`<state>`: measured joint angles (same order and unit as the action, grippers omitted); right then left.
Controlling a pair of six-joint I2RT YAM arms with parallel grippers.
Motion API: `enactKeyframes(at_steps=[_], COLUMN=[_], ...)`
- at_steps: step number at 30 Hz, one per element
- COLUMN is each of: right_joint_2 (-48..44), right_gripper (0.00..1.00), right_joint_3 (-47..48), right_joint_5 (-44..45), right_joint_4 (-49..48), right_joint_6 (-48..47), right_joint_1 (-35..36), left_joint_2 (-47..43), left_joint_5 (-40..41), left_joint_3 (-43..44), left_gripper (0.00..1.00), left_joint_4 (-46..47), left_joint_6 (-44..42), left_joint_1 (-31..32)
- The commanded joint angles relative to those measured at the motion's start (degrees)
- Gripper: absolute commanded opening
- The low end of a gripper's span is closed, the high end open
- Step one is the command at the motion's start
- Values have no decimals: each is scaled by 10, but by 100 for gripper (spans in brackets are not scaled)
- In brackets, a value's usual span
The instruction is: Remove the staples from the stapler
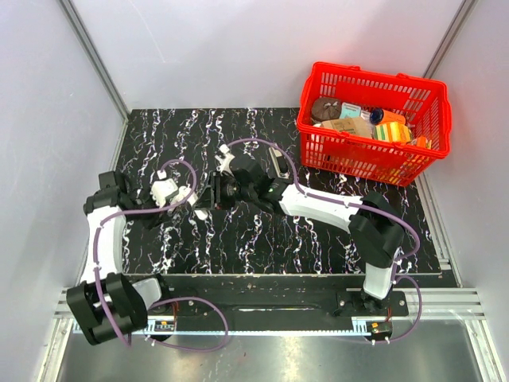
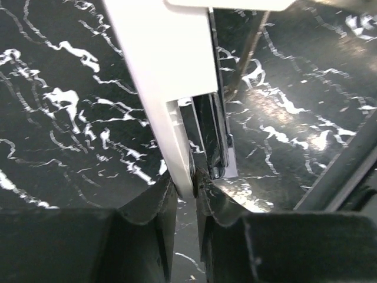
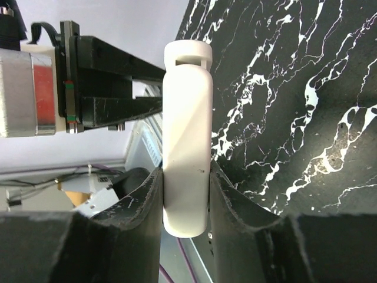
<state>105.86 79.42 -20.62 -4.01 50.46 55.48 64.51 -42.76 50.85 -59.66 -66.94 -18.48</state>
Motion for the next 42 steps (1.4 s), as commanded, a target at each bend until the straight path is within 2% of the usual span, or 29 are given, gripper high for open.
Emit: enactKeyframes(at_steps=[1,6,10,13,19,23,26,28,31,36,42], right_joint_2=[-9,-7,-3,7,4,5,14,18,19,18,22], right_gripper=[0,0,0,0,0,0,0,0,0,0,0], right_joint_3=[9,4,-10,-3,-2,-1,11,14,14,16,30], right_joint_5=[-50,-53,-50,-51,-37,-35,-37,-34,-21,24,51], right_joint_4=[11,2,-38,-43,-25,-17,-15,-25,-59,-117,-136], right_joint_6=[-79,-110,-113,-122,-168,-185,-185,-173,-146,-102,-80], right_joint_1=[4,4,4,4,4,3,3,3,3,3,3], left_joint_2=[-50,-83,-118,-135,-147,-181,-212,-219,-207,-161,-141], left_joint_5=[65,114,205,244,270,278,273,272,255,136,9], left_joint_3=[-40,-72,-148,-181,-202,-252,-278,-267,-214,-110,-79], left_gripper=[17,17,16,16,14,13,11,13,17,33,48], left_joint_4=[136,197,308,350,389,439,466,434,357,176,46], left_joint_6=[-14,-35,-83,-113,-157,-212,-217,-194,-103,59,137], left_joint_1=[3,29,87,121,139,143,152,163,180,198,198])
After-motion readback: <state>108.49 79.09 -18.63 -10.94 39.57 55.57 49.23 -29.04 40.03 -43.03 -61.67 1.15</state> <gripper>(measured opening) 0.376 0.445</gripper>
